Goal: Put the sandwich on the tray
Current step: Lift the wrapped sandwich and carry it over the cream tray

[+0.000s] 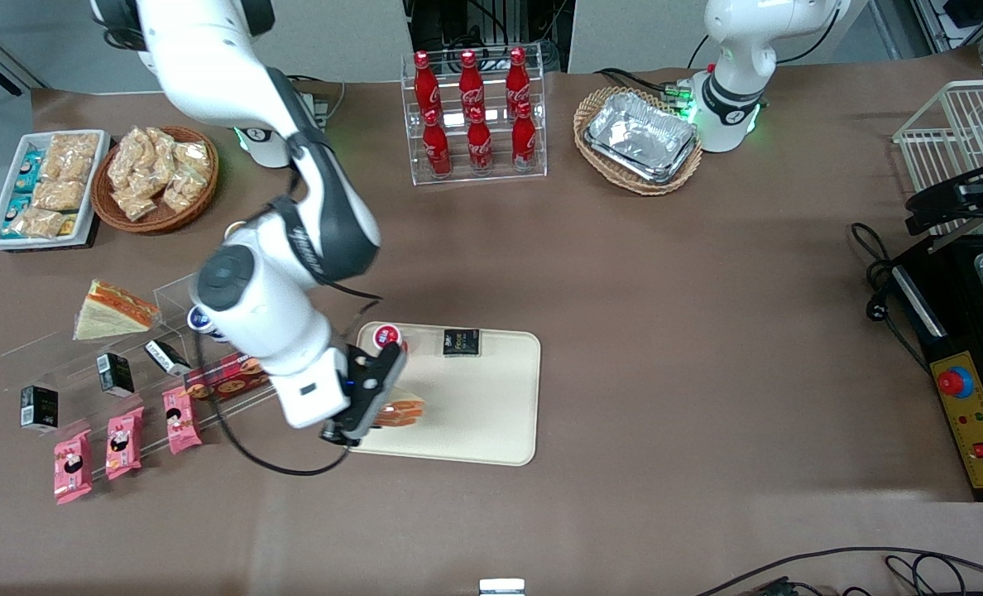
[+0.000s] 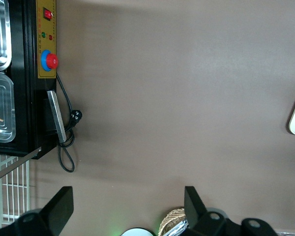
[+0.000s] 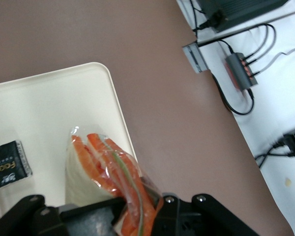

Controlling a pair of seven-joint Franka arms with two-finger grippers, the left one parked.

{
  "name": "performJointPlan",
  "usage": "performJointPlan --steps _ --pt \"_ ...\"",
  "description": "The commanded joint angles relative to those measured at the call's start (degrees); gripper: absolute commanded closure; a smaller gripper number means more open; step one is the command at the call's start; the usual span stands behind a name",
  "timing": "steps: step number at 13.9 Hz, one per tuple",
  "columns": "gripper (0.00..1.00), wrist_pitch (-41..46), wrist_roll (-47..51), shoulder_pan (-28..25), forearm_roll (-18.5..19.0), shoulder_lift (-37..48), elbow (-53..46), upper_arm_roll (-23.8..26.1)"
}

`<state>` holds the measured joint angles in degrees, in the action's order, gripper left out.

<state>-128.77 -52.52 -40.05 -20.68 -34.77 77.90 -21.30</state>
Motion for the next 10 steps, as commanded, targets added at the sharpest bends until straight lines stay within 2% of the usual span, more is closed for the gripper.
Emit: performJointPlan --steps 1,3,5,7,10 --pt "0.89 -6.30 -2.33 -2.84 0.20 -4.86 -0.82 -0.67" --pt "0.89 -9.55 -2.24 -4.15 2.12 -7.14 -0.91 -0.67" --pt "0.88 -12.11 -2.33 -4.69 2.48 -8.90 -0.65 -0.76" --pt "0.88 -14.22 -2.33 -5.04 6.16 -10.31 -0.38 -0.67" --pt "0.87 -16.95 -2.76 -5.66 7.49 -12.24 -0.03 -0.67"
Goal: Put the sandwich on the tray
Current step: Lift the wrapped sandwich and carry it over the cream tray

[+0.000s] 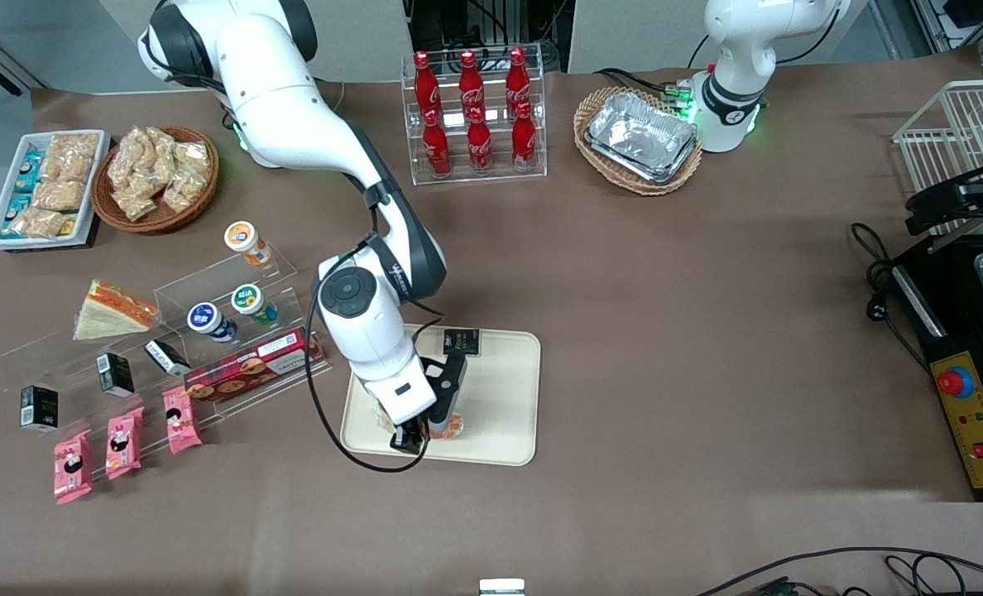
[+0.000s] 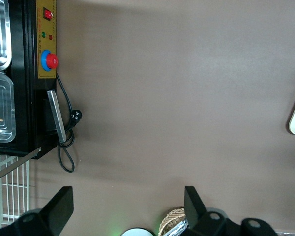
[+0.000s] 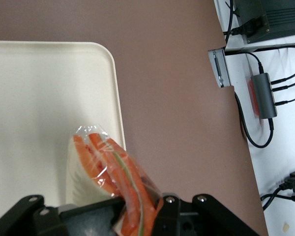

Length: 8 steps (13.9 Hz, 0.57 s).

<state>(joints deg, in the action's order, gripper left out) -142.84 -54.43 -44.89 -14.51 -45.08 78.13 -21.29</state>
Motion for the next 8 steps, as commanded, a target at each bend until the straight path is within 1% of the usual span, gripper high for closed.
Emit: performJointPlan --steps 1,8 --pt "0.86 -4.53 -0.76 -0.90 2.11 -3.08 -0.26 -0.68" --pt "0.86 -11.40 -0.06 -5.11 1.59 -8.71 -0.26 -0.07"
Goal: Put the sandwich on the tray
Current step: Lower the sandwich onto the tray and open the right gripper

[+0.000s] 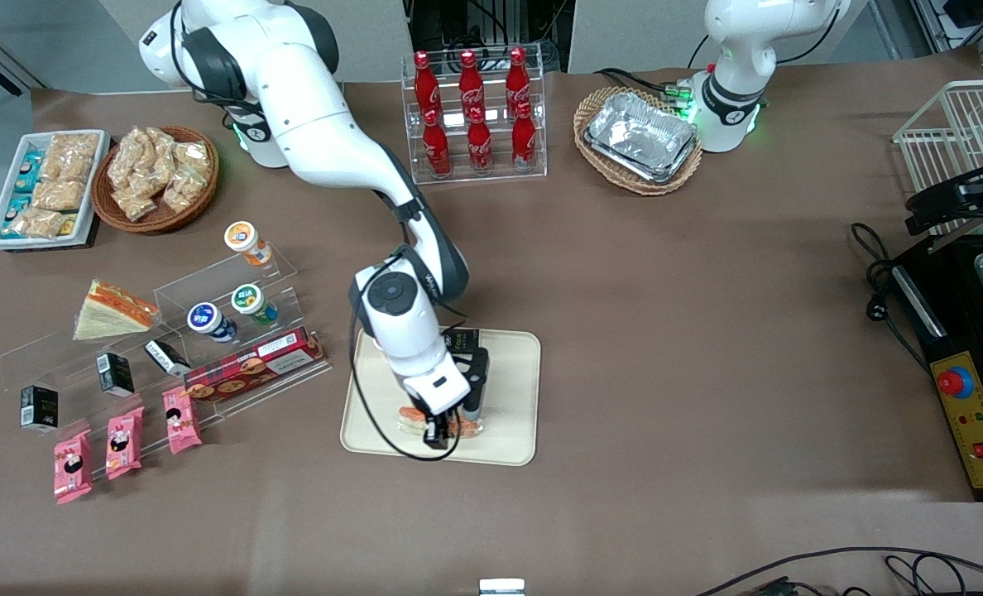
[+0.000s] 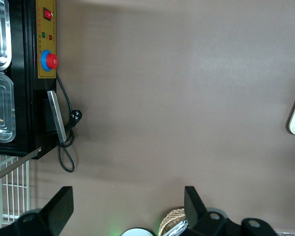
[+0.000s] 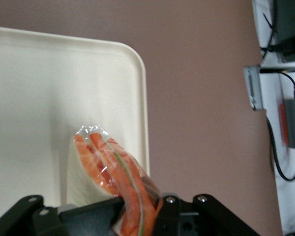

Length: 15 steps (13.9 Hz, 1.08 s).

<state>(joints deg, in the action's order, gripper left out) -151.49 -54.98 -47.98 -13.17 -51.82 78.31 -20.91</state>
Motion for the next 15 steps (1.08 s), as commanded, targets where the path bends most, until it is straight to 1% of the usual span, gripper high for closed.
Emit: performJointPlan --steps 1,2,3,4,5,6,11,15 --pt "0.86 -2.76 0.49 -2.38 0.25 -2.06 -0.26 -0.45" --pt "0.86 -2.76 0.40 -2.81 0.34 -1.88 0.26 -0.45" --pt "0.84 -2.84 0.23 -2.91 0.34 -1.88 0.35 -0.45" --pt "0.71 -2.84 0.40 -2.91 0.25 -1.88 0.35 -0.45" --pt "0.17 -2.84 0.58 -2.91 0.16 -1.97 0.35 -0.45" --pt "0.00 -2.84 0.49 -2.47 -0.01 -1.88 0.35 -0.45" --pt "0.00 -2.76 0.05 -1.76 -0.45 -0.74 1.06 -0.36" --pt "0.00 -1.09 0.23 -1.76 -3.52 2.24 2.28 -0.36"
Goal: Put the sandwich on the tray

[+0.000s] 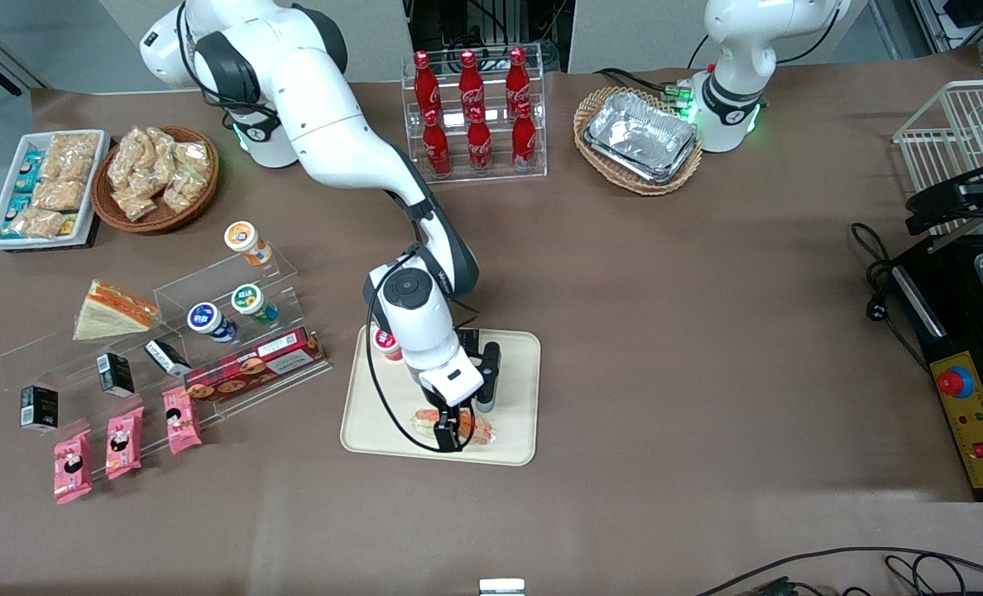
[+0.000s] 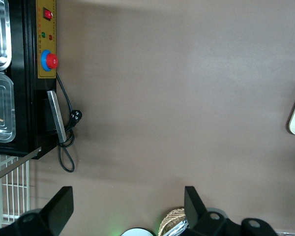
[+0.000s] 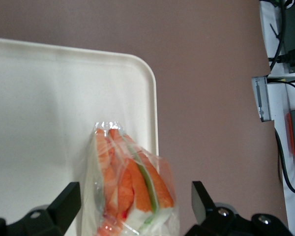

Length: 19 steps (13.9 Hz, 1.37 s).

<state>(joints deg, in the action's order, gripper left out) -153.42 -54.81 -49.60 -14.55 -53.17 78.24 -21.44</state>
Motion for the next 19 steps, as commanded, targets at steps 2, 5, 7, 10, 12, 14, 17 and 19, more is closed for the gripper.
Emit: performJointPlan --steps 2,5,7,10,12,14,17,19 --pt "0.00 3.81 0.22 -0.15 -3.11 6.04 2.45 0.08" --pt "0.00 11.37 0.66 -0.15 -7.94 11.14 2.36 -0.44" --pt "0.00 16.81 2.58 1.25 -8.13 15.44 2.45 -0.44" --pt "0.00 27.52 9.78 3.36 -8.13 22.38 2.45 -0.88" --pt "0.00 35.52 14.88 4.07 -7.86 27.30 2.97 -2.89" --pt "0.00 42.55 19.01 3.90 -7.60 31.26 3.06 -6.49" --pt "0.00 51.27 26.65 3.98 -7.51 35.84 2.98 -10.46" --pt "0.00 53.66 32.28 4.42 -5.94 37.78 2.98 -10.55"
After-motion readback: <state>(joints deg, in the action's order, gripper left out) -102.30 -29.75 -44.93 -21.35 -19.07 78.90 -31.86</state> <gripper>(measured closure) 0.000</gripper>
